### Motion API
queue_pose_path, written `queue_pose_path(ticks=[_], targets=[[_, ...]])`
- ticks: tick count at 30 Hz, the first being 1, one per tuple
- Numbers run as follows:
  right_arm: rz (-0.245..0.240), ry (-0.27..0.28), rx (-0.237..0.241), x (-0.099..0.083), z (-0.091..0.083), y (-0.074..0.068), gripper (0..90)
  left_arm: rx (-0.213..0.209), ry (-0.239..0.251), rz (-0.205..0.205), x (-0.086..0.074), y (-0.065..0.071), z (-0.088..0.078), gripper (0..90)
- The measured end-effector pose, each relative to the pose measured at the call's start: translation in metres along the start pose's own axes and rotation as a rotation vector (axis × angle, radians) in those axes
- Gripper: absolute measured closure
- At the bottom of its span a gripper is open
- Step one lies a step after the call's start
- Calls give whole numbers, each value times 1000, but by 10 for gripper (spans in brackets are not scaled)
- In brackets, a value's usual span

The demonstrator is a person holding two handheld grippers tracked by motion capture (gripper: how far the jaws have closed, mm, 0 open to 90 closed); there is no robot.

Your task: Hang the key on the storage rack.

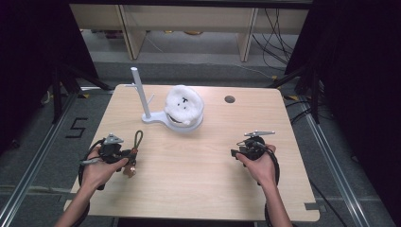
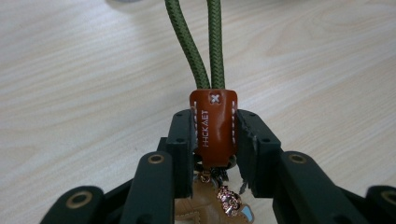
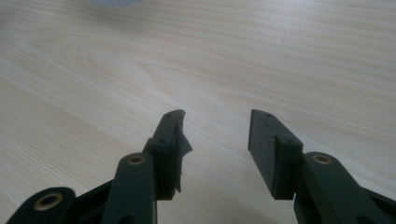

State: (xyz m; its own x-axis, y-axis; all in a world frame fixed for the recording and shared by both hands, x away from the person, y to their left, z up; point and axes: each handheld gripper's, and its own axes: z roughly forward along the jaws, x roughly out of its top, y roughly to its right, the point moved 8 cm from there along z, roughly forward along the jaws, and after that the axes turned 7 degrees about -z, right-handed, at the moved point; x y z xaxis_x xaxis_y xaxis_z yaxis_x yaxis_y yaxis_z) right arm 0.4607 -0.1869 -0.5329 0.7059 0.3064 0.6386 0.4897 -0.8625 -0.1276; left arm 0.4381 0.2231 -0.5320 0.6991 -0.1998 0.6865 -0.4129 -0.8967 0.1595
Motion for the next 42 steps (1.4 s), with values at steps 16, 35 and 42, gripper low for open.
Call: queue_pose_path(ticks=[16, 35, 42], targets=[[-12, 18, 12, 1, 1, 0, 556, 11, 221, -54, 16, 1, -13, 676], [12, 26, 1, 2, 0, -1, 555, 30, 347, -69, 34, -1, -27, 677], [34, 26, 4, 2, -1, -4, 553, 35, 371, -70, 40, -3, -32, 677]])
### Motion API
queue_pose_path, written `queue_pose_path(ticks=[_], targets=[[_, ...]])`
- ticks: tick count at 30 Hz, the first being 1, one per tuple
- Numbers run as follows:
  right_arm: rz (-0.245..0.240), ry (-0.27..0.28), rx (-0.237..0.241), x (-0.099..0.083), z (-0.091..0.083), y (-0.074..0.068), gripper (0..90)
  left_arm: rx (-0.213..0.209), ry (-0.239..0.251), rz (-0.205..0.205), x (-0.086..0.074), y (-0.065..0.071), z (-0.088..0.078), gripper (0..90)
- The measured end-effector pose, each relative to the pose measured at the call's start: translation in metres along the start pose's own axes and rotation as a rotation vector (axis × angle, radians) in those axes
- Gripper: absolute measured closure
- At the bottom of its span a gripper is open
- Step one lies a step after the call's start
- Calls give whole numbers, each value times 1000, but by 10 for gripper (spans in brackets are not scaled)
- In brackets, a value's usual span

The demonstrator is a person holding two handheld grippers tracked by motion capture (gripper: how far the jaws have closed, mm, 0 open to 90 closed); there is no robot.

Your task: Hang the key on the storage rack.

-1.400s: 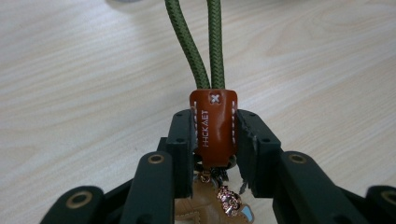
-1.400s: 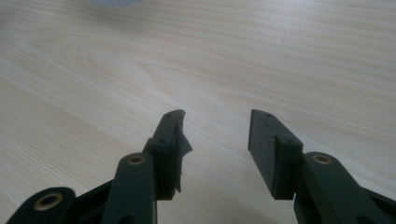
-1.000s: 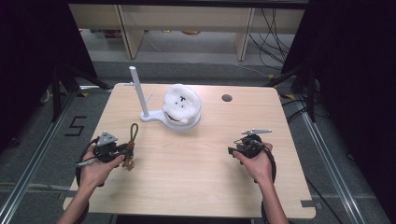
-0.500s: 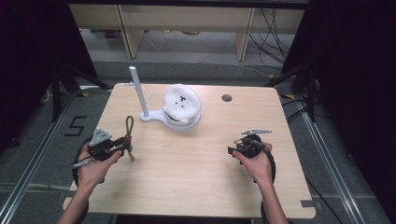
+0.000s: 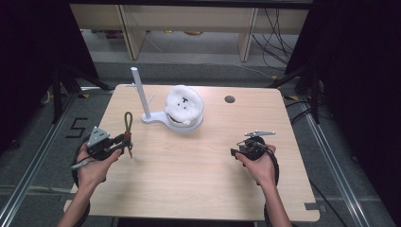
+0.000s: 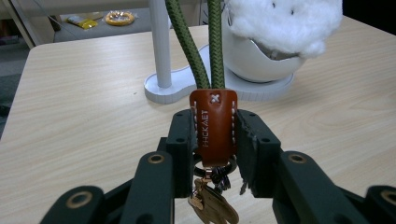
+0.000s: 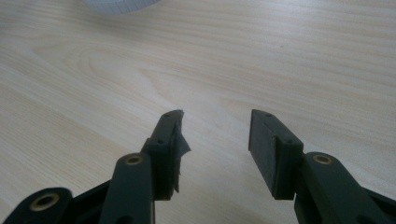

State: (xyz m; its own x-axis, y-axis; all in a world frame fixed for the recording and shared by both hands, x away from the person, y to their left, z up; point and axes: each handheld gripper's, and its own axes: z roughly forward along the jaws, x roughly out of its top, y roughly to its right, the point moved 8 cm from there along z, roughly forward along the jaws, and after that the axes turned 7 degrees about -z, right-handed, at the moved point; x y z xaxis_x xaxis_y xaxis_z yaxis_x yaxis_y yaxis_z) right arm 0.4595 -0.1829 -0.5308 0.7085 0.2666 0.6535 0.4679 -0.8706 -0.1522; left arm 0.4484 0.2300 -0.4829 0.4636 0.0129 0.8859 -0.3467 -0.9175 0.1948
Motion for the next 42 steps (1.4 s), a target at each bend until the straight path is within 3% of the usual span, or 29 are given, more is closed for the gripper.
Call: queue_pose_path(ticks=[1, 2, 3, 5, 10, 11, 12, 14, 15, 42], targets=[[-6, 0, 2, 0, 0, 1, 553, 0, 0, 0, 0, 0, 0, 677], [21, -2, 12, 0, 0, -2, 553, -1, 12, -1, 2, 0, 0, 677], [-7, -1, 10, 0, 0, 1, 553, -1, 12, -1, 2, 0, 0, 677], [-6, -1, -12, 0, 0, 2, 553, 4, 19, -1, 4, -1, -1, 677], [-7, 0, -11, 0, 0, 2, 552, 4, 25, -5, 7, -1, -1, 677], [14, 0, -14, 0, 0, 0, 552, 9, 31, 0, 9, -2, -2, 677], [-40, 19, -7, 1, 1, 5, 551, 9, 31, 0, 9, -2, -2, 677], [-23, 15, 2, 1, 0, 3, 551, 9, 35, -5, 10, -3, -2, 677], [-42, 27, -1, 1, 1, 5, 551, 9, 35, -4, 11, -3, -2, 677], [-43, 32, -12, 1, 2, 6, 543, 28, 81, 12, 41, -10, 5, 677]])
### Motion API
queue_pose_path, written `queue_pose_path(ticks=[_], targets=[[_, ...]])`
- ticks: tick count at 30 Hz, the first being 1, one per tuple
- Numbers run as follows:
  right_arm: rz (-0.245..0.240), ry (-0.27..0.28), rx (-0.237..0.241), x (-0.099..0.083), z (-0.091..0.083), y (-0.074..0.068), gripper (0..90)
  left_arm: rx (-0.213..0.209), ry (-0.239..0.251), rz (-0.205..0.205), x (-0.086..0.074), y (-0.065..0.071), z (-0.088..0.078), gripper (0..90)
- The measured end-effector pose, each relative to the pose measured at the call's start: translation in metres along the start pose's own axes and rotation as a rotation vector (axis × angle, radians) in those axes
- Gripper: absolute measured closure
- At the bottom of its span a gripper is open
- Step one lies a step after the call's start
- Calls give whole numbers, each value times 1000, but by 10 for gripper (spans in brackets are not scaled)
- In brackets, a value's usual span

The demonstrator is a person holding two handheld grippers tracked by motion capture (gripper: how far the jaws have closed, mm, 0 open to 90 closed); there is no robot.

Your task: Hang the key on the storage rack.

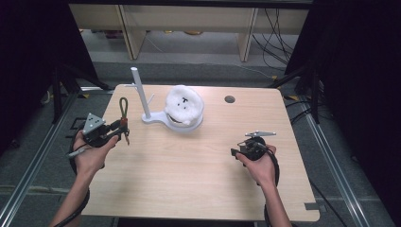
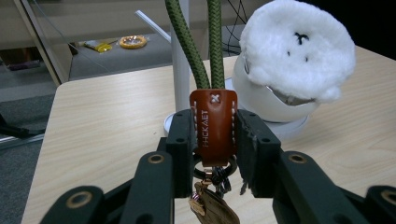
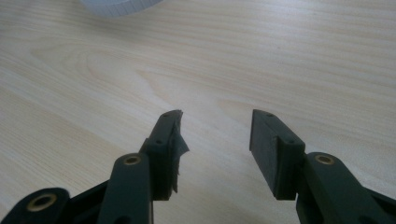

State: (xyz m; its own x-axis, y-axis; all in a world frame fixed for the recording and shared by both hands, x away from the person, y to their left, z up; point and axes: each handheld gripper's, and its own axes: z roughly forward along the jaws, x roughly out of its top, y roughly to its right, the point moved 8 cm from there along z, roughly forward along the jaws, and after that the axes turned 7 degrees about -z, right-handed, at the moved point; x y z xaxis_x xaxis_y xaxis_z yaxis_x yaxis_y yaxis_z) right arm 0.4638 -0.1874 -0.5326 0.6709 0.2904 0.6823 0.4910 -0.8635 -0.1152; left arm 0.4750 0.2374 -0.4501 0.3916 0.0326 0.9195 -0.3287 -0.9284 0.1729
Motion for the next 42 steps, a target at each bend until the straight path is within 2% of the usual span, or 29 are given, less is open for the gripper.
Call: queue_pose_path(ticks=[4, 6, 11, 12, 24, 27, 42], targets=[[2, 1, 9, 0, 0, -1, 543, -1, 8, 1, 6, -1, 2, 676], [26, -16, 15, -1, -2, -3, 542, 1, 11, 1, 9, -1, 3, 676], [28, -26, 11, -2, -3, -3, 541, 2, 16, 0, 15, -2, 5, 676], [26, -26, -2, -2, -2, -1, 541, 3, 16, 0, 15, -2, 6, 676], [28, -18, -3, -1, -2, -1, 540, 6, 27, 8, 27, -4, 10, 676], [31, -11, 14, -1, -2, -2, 539, 5, 28, 8, 29, -5, 11, 676], [29, -11, 5, -1, -1, -1, 538, 0, 24, -3, 32, -10, 19, 676]])
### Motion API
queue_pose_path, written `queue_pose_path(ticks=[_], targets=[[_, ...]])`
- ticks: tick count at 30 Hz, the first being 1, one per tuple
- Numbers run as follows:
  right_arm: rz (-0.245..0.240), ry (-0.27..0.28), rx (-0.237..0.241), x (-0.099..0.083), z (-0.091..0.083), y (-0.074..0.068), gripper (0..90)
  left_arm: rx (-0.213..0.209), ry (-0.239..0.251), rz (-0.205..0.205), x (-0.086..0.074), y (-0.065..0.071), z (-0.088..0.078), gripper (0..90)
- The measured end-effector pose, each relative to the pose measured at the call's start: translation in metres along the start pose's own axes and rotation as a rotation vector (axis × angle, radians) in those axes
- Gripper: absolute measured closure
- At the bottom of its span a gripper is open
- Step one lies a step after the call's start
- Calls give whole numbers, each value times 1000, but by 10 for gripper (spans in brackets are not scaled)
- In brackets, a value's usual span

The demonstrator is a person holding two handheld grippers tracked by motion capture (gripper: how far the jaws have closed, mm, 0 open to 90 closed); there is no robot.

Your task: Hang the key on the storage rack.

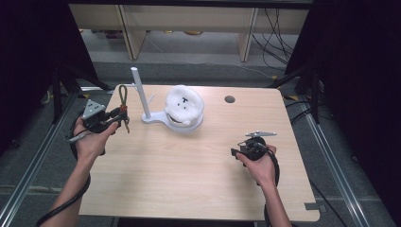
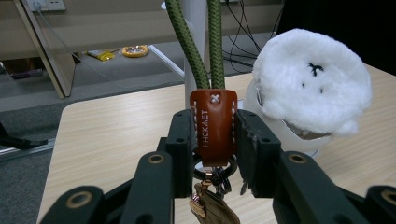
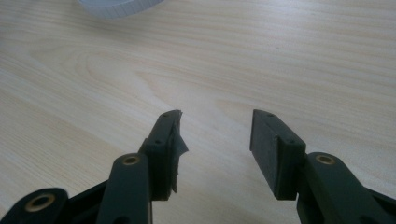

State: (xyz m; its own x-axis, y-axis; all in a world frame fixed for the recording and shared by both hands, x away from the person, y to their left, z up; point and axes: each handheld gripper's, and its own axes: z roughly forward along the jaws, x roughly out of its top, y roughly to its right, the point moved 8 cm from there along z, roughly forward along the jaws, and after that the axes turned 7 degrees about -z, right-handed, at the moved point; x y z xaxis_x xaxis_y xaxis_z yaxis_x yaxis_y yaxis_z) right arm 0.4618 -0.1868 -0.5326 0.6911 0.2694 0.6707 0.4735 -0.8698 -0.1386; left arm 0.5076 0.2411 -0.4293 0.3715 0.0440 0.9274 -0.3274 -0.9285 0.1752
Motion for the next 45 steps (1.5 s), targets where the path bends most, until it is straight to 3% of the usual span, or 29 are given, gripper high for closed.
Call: queue_pose_path(ticks=[18, 19, 45], targets=[[0, 0, 3, 0, -2, -1, 536, 9, 6, -20, 9, -7, 14, 675], [-24, 15, 0, 1, 0, 1, 536, 11, 4, -22, 10, -8, 15, 675], [-25, 10, -1, 0, 0, 2, 535, 14, -43, -59, 7, -12, 40, 675]])
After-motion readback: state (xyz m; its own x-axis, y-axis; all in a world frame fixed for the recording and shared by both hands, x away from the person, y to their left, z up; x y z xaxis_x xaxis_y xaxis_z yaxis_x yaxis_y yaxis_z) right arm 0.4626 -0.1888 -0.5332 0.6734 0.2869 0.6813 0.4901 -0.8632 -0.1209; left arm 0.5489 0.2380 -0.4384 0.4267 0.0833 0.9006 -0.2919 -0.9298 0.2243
